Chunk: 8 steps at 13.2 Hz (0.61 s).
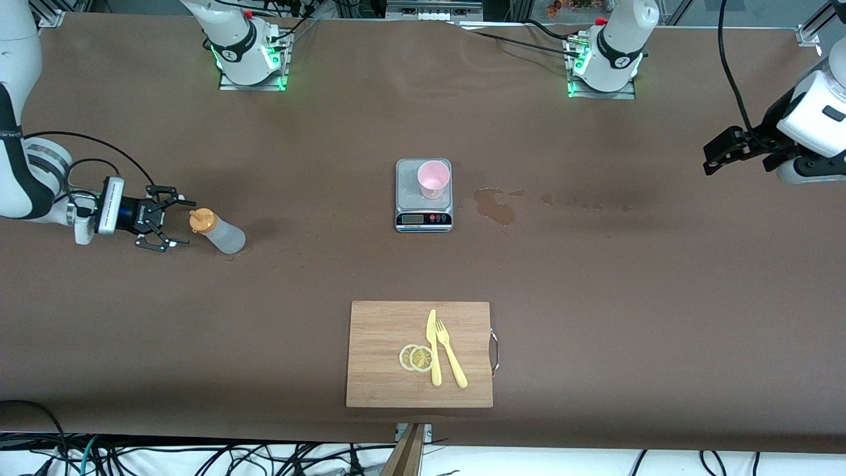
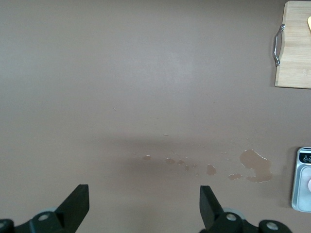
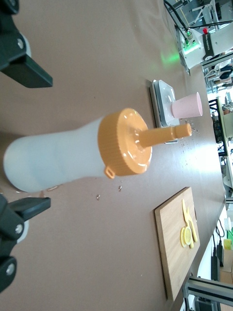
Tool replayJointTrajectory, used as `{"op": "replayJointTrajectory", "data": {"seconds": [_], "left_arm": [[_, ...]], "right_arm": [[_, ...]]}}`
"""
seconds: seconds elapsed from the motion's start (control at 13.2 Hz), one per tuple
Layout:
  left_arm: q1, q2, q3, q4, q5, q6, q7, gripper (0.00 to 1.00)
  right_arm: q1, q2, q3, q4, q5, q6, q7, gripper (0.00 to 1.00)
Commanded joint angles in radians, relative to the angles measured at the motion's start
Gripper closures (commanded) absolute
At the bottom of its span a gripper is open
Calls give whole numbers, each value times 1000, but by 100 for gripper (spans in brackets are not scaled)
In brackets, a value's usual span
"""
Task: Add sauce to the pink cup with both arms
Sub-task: 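Reach the right gripper to the white sauce bottle while the left gripper retracts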
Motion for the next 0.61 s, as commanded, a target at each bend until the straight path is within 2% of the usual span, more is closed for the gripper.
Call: {"op": "replayJointTrajectory", "data": {"seconds": [0.0, 0.53], "left_arm": [[31, 6, -3, 53, 14, -17, 63, 0], [31, 16, -3, 62, 19, -14, 54, 0]], "right_arm": [[29, 7, 0, -2, 30, 35, -32, 0], [76, 36, 28, -2, 112, 72, -30, 0]]}}
